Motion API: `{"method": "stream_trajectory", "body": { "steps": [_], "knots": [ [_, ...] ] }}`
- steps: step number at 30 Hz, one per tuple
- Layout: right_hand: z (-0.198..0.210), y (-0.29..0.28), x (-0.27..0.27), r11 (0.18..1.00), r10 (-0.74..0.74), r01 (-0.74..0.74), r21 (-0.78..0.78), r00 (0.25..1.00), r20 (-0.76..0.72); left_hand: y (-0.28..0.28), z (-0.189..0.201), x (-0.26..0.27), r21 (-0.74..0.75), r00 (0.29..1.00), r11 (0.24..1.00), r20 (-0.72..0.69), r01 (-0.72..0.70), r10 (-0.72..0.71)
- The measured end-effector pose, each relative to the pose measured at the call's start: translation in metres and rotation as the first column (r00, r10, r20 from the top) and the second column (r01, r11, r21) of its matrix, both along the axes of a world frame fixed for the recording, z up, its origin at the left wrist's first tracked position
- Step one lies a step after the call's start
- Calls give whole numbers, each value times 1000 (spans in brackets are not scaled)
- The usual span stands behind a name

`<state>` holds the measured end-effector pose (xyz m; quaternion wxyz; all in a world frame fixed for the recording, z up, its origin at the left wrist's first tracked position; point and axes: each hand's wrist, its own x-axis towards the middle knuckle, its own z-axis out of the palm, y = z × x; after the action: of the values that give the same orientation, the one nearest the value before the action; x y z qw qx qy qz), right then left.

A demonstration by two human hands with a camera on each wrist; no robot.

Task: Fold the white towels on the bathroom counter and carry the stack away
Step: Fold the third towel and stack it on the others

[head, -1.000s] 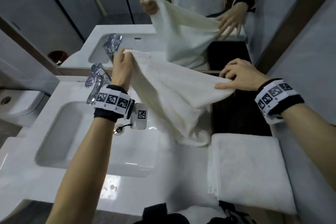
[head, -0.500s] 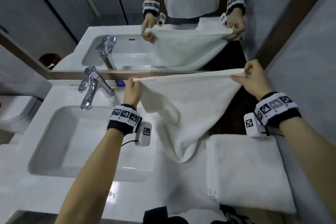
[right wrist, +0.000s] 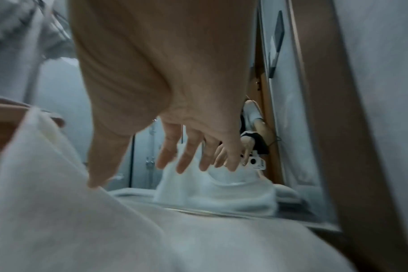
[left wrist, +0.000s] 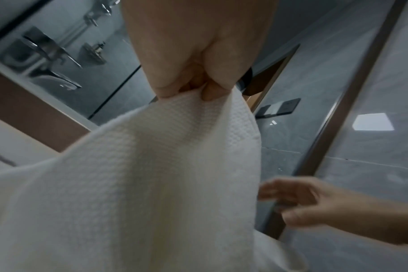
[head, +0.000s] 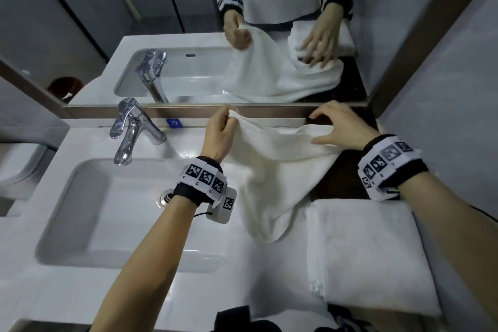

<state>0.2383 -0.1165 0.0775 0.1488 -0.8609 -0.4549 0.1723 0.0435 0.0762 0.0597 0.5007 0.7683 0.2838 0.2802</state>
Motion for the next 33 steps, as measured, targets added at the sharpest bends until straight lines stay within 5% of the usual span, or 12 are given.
{"method": "stream_trajectory", "body": {
  "steps": [6, 11, 14, 21, 26, 33],
  "knots": [
    [10, 41, -55, 945, 160, -86, 315, 962, -219, -24, 7, 14, 134, 995, 988, 48, 77, -84],
    [10, 46, -62, 903, 157, -46, 426, 961, -228, -29, 0, 11, -63, 976, 989, 180, 135, -122],
    [12, 37, -57, 888, 152, -11, 460, 951, -270, -24, -13, 4, -131, 969, 963, 107, 235, -222],
    [31, 9, -32, 834, 38, 139, 534, 951, -308, -20, -47, -9, 17, 881, 929, -324, 370, -345],
    [34, -18, -9, 779, -124, 290, 556, 940, -317, -15, -53, -17, 39, 871, 920, -341, 390, -354],
    [9, -57, 17, 707, -495, 551, 443, 833, -245, 13, -71, -36, 21, 885, 959, -390, 284, -254]
  ]
}}
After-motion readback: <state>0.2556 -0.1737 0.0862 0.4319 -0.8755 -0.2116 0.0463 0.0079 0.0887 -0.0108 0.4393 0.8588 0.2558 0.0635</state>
